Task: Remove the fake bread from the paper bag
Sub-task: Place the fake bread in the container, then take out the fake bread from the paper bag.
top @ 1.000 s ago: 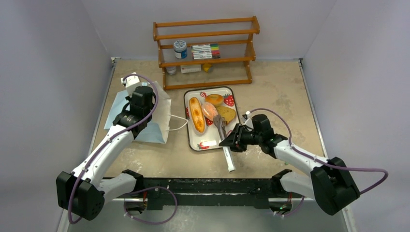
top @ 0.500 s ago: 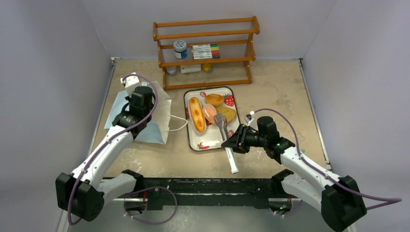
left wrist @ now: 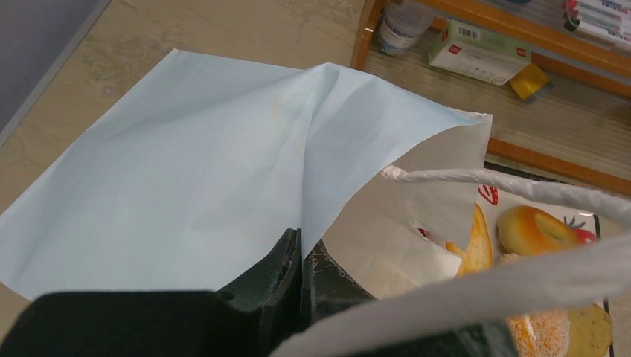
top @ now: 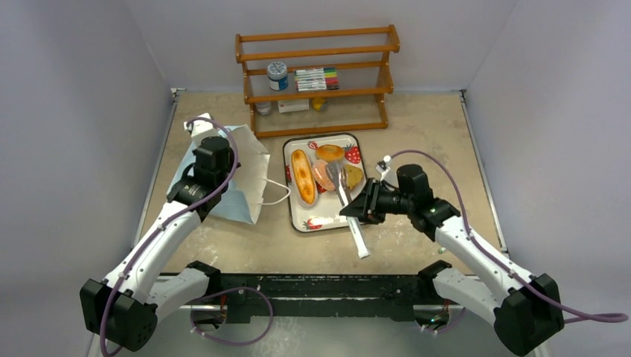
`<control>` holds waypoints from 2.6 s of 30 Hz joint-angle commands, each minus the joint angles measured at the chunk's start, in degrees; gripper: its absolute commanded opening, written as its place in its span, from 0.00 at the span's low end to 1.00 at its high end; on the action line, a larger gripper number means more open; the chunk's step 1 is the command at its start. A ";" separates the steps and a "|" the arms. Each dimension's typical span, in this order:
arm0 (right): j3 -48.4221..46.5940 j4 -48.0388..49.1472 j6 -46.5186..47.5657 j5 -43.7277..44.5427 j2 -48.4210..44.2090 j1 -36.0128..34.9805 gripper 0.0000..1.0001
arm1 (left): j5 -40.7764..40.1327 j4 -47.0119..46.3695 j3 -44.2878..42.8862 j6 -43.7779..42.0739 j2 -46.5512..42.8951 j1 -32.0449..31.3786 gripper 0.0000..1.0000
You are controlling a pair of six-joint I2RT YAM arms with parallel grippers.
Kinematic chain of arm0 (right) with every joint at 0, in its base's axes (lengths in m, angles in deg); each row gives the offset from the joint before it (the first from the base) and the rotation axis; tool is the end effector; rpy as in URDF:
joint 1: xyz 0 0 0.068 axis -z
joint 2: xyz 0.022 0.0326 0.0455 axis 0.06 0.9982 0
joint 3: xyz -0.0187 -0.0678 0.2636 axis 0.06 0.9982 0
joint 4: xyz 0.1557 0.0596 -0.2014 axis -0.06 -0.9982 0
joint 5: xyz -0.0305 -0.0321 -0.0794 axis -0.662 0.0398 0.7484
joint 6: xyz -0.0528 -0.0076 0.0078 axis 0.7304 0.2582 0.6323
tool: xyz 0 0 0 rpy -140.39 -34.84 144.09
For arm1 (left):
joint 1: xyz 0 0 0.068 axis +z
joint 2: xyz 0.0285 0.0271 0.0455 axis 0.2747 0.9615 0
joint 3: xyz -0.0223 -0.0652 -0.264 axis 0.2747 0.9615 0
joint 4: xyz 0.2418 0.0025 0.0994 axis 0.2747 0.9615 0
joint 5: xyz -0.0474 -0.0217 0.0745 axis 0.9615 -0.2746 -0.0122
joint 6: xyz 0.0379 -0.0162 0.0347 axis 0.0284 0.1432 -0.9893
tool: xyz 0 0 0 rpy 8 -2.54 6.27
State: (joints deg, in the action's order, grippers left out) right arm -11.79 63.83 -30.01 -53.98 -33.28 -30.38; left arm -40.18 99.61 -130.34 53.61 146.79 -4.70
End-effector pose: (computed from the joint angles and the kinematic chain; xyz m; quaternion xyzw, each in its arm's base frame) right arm 0.1708 0.1105 0.2405 0.0648 0.8332 0.5213 0.1724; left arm 0.2143 -0.0607 0.3191 -0.2182 0.8023 -0.0103 0.5556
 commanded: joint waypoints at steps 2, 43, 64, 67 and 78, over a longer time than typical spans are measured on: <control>-10.96 -1.48 7.24 -0.05 2.60 0.13 0.38 | 5.07 -3.93 1.25 -2.19 -0.58 0.26 0.00; -34.46 27.10 9.03 -10.24 53.89 -22.84 0.37 | 17.86 1.52 1.98 -11.12 -3.01 0.36 0.00; -49.24 18.93 9.34 -11.13 68.60 -22.76 0.41 | 20.18 0.69 1.55 -8.54 -1.47 0.32 0.00; -50.61 18.09 9.28 -10.69 69.93 -22.40 0.41 | 20.59 0.85 1.20 -8.59 -1.57 0.26 0.00; -58.46 15.54 7.63 -10.69 75.82 -20.97 0.47 | 22.28 1.70 2.01 -9.10 -3.33 0.27 0.00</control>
State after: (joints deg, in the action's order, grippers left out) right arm -65.86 79.35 -21.36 -63.57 41.89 -51.80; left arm -20.51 103.33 -126.58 43.87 145.15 -4.59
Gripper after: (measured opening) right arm 0.469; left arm 0.006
